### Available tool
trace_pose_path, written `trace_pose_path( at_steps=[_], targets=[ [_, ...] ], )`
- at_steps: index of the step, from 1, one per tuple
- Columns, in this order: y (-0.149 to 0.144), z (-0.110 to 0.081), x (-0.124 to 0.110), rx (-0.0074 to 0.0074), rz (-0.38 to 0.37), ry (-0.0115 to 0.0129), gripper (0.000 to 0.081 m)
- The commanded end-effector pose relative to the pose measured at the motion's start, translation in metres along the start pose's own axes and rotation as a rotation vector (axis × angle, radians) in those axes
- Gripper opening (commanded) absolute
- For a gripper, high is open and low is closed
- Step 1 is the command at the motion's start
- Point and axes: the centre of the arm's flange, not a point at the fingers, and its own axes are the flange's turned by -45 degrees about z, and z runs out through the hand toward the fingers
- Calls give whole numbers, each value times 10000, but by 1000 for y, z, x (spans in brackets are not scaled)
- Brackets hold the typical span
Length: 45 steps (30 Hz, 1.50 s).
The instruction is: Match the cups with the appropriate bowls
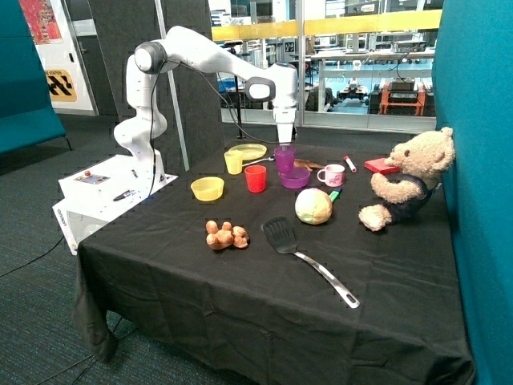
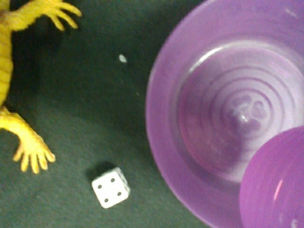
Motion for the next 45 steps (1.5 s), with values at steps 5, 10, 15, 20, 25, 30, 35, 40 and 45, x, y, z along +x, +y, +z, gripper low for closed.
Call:
trace_pose_path(
  at_steps=[5, 10, 15, 20, 25, 30, 35, 40, 45],
  targets=[
    [-23, -6, 22, 18, -312, -107, 0],
    [-27, -7, 31, 18, -338, -107, 0],
    [-25, -4, 39, 18, -277, -107, 0],
    [-20, 3, 41, 17, -123, -108, 0],
    [-16, 9, 39, 16, -18, -108, 0],
    [-12, 14, 36, 16, 34, -108, 0],
    [-8, 17, 35, 15, 201, -108, 0],
    [-3, 20, 35, 15, 302, -108, 0],
    [4, 29, 31, 14, 449, -108, 0]
  ],
)
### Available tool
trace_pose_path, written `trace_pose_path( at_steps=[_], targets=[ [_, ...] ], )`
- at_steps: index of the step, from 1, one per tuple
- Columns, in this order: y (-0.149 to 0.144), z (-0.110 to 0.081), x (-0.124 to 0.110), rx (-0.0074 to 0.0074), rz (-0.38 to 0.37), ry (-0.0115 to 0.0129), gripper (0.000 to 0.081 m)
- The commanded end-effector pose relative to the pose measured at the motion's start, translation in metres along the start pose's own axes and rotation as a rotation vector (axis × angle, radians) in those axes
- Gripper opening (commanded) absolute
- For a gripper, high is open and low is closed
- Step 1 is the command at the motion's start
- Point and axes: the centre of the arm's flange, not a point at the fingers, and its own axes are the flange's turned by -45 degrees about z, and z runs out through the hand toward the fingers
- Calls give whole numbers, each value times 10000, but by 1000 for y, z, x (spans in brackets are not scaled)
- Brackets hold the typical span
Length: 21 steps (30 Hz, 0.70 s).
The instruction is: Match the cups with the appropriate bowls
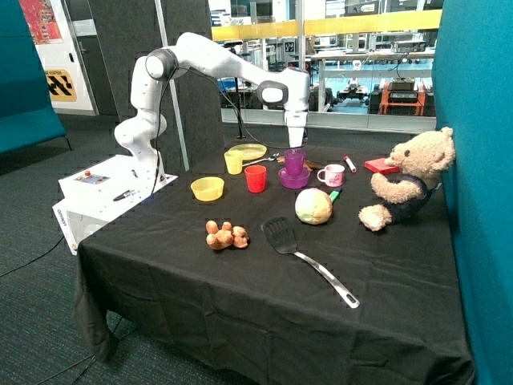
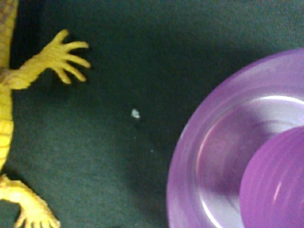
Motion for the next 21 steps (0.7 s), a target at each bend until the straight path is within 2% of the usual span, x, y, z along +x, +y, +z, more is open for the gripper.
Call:
trace_pose_path(
  at_steps=[1, 9, 17, 19, 21],
  targets=[
    [10, 14, -8, 0, 271, 96, 0],
    [10, 27, -16, 0, 231, 96, 0],
    [10, 32, -14, 0, 272, 96, 0],
    [10, 32, -13, 0, 258, 96, 37],
    [10, 32, -12, 0, 224, 96, 171]
  ],
)
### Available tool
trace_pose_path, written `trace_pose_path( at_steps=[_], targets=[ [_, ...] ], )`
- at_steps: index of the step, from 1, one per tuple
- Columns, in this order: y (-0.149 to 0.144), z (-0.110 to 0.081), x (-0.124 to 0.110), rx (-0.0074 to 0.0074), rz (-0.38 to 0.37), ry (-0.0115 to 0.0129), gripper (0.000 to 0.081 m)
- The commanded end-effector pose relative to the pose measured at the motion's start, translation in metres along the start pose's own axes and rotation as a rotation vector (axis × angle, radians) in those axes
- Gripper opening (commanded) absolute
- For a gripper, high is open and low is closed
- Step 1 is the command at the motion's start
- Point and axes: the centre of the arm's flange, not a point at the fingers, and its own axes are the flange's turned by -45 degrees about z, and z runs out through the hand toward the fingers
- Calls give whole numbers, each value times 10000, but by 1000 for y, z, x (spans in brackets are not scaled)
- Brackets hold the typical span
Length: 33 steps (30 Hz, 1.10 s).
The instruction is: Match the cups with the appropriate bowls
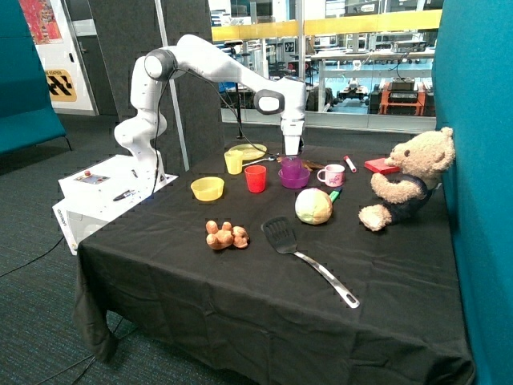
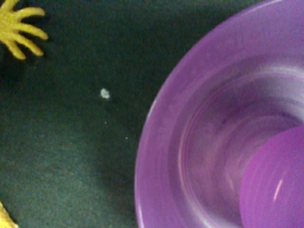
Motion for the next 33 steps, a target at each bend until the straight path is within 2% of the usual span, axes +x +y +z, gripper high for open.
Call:
trace_pose_path(
  at_steps=[1, 7, 17, 21, 33],
  targets=[
    [0, 6, -1, 21, -17, 63, 221],
    [-1, 4, 2, 21, -147, 63, 488],
    [-2, 3, 4, 21, -230, 63, 760],
    [-3, 3, 2, 20, -273, 63, 802],
    [-4, 5, -2, 20, -334, 63, 808]
  ],
)
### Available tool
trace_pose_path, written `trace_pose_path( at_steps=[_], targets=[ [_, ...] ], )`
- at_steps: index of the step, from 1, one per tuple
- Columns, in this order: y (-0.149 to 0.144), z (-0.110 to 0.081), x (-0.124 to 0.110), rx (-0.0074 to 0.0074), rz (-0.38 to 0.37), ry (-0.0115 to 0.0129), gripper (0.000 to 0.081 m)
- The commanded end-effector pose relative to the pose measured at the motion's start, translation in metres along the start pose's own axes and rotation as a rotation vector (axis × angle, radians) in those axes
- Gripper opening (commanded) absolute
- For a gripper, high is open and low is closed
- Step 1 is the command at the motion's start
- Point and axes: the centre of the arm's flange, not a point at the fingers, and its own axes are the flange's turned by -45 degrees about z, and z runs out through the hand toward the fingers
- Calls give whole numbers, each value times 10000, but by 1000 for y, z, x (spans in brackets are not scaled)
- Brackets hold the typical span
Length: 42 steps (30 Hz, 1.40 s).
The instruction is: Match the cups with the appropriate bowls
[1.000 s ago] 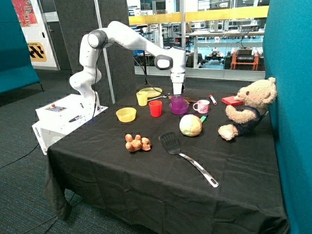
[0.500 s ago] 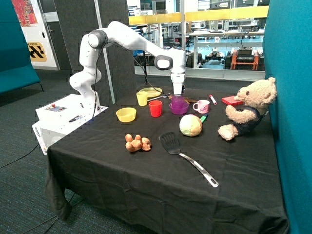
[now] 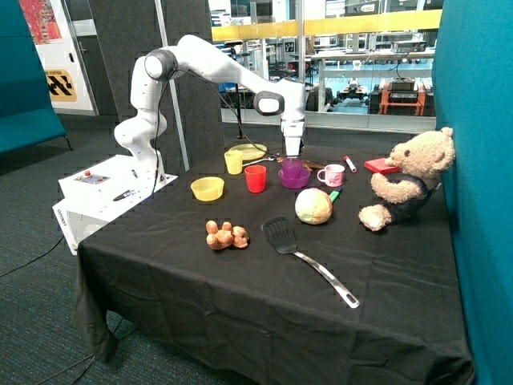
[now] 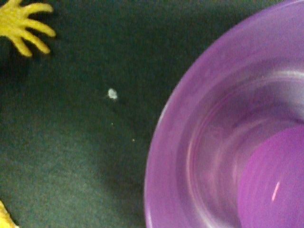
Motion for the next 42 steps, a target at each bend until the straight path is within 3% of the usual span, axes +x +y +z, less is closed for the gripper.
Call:
trace_pose_path(
  at_steps=[1, 14, 26, 34, 42],
  targets=[
    [-1, 1, -2, 8, -63, -11, 808],
    [-6, 0, -3, 8, -142, -11, 808],
    [-12, -19, -3, 9, -466, -11, 787],
    [-14, -41, -9, 9, -582, -11, 644],
    [-17, -65, -32, 9, -822, -11, 526]
  ],
)
